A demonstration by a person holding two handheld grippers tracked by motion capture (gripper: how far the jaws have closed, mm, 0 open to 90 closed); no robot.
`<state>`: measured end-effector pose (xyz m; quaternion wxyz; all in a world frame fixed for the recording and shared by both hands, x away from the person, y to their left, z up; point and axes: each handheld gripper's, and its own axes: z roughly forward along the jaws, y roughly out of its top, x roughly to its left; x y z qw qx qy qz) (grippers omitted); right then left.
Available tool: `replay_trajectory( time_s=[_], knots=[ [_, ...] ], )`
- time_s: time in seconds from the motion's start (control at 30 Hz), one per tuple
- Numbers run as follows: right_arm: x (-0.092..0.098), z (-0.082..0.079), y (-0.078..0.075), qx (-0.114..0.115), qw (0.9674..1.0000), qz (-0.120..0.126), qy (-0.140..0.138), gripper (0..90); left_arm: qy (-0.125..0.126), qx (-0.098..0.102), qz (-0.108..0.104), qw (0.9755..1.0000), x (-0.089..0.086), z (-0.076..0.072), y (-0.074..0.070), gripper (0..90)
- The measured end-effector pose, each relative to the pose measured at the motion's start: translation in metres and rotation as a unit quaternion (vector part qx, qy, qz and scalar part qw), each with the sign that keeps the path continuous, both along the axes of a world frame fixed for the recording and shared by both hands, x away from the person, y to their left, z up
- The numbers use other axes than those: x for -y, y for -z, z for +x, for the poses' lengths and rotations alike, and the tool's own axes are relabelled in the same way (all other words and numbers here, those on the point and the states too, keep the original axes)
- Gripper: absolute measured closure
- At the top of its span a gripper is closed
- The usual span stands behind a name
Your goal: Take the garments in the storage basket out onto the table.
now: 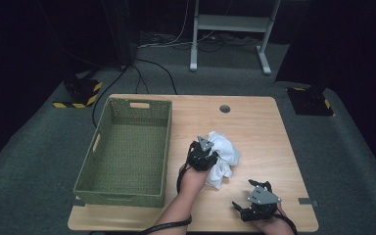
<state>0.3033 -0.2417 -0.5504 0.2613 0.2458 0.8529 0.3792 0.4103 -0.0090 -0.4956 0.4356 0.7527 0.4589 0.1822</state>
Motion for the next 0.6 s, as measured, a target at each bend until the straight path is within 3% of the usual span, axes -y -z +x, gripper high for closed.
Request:
replay_trajectory(
  time_s=[0.6],
  knots=[
    [0.0, 0.0, 0.0, 0.001, 1.0, -0.001, -0.001, 3.0, 0.011, -0.034, 0.014, 0.9993, 0.005, 0.006, 0.012, 60.2]
  ],
)
